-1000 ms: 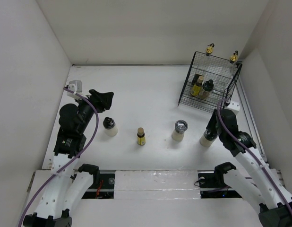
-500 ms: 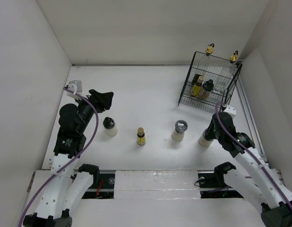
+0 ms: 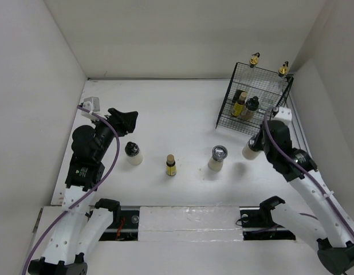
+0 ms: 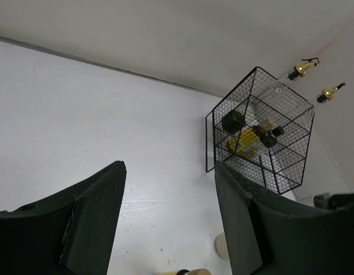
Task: Organize the condiment bottles
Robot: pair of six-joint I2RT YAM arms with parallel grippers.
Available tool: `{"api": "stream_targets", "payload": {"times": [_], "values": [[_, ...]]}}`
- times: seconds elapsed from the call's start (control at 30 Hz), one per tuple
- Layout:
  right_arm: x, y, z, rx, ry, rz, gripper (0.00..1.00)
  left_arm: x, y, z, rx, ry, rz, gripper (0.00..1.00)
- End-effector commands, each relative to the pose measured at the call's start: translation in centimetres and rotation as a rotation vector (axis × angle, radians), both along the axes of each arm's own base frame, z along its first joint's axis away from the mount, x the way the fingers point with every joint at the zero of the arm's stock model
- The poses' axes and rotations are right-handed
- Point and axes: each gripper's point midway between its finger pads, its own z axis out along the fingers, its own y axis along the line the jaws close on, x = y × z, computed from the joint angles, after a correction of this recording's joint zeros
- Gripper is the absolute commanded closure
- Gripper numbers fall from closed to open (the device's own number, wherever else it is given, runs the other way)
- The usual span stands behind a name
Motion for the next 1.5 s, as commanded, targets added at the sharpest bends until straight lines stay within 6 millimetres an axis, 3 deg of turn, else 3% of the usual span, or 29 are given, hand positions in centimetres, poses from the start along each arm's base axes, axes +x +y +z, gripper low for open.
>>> {"api": "stream_targets", "payload": {"times": [0.0,0.1,0.27,0.47,0.57,0.8,0.97,1.0,1.17,1.27,1.33,1.47], "values": [[4.6,-1.8,12.6,-0.022,-0.354,-0.102,0.91,-0.2,-0.4,1.3,-0.021,-0.047,-0.022,0.41],[6.9,-2.8,15.4,-0.037,-0.433,-0.137,0.91,0.0,-0.5,1.0,-0.019,-0.038,-0.022,0.41],[11.2,-5.6,17.8,-0.086,-0.465,-0.184,0.91,-0.1,-0.3,1.3,-0.021,-0.047,-0.013,0.41],[15.5,-8.9,18.7,-0.083,-0.465,-0.189,0.91,0.2,-0.1,0.8,-0.009,-0.032,0.000,0.41],[16.6,-9.8,19.0,-0.091,-0.475,-0.193,0.93,0.1,-0.1,1.2,-0.011,-0.041,0.000,0.41],[18.6,-11.9,17.5,-0.089,-0.458,-0.203,0.93,0.1,-0.1,1.2,-0.002,-0.044,0.000,0.41],[20.1,-12.3,13.4,-0.079,-0.390,-0.204,0.93,0.4,-0.1,0.9,0.000,-0.033,0.000,0.41],[20.2,-12.3,13.7,-0.079,-0.401,-0.204,0.93,0.4,-0.1,0.9,0.000,-0.033,0.000,0.41],[21.2,-12.0,7.6,-0.053,-0.281,-0.190,0.93,0.5,-0.3,0.7,0.002,-0.024,-0.011,0.41],[21.2,-11.8,5.6,-0.048,-0.246,-0.180,0.93,0.5,-0.3,0.7,0.002,-0.024,-0.011,0.41],[21.6,-11.6,2.9,-0.043,-0.194,-0.169,0.93,0.5,-0.3,0.7,0.002,-0.024,-0.011,0.41],[22.0,-10.8,-0.5,-0.036,-0.121,-0.161,0.86,0.5,-0.3,0.7,0.002,-0.024,-0.011,0.41]]}}
